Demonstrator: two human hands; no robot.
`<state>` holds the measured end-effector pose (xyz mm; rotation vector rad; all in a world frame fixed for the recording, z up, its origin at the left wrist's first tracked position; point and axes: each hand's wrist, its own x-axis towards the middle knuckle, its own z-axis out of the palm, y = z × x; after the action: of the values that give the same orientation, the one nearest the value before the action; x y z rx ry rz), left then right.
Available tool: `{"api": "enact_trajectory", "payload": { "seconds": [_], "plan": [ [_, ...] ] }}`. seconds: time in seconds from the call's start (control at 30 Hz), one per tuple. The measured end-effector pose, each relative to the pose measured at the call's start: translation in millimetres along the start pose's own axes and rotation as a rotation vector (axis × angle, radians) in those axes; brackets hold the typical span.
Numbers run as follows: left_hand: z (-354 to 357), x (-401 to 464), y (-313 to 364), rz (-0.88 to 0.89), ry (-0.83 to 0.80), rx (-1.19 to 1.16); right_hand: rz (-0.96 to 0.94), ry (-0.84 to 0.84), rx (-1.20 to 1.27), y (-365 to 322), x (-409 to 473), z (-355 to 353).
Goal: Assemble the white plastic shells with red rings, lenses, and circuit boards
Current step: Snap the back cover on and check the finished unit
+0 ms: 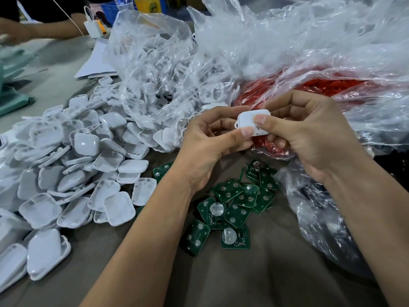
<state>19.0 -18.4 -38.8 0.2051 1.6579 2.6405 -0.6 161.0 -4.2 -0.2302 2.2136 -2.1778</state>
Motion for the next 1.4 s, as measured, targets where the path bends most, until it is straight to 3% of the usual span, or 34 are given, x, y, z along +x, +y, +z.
{"api": "enact_trajectory", "payload": {
  "seconds": [0.13,0.3,1.07,1.4],
  "plan": [
    [2.0,1.3,-2.6,0.01,0.13,0.043,-0.055,0.01,-0.088,3.5,-1.2,3.8],
    [0.5,1.2,-7.0,0.066,0.182,0.149,-0.137,0.012,-0.147,7.2,-2.7,6.4],
    [-2.9,0.8,-1.0,0.098,0.146,0.058,-0.246,-0.054,-0.09,16.3,5.2,2.5],
    [0.0,0.6,-1.7,0.0,0.168,0.121,-0.23,-0.033,-0.26,21.2,6.7,2.3]
  ]
}}
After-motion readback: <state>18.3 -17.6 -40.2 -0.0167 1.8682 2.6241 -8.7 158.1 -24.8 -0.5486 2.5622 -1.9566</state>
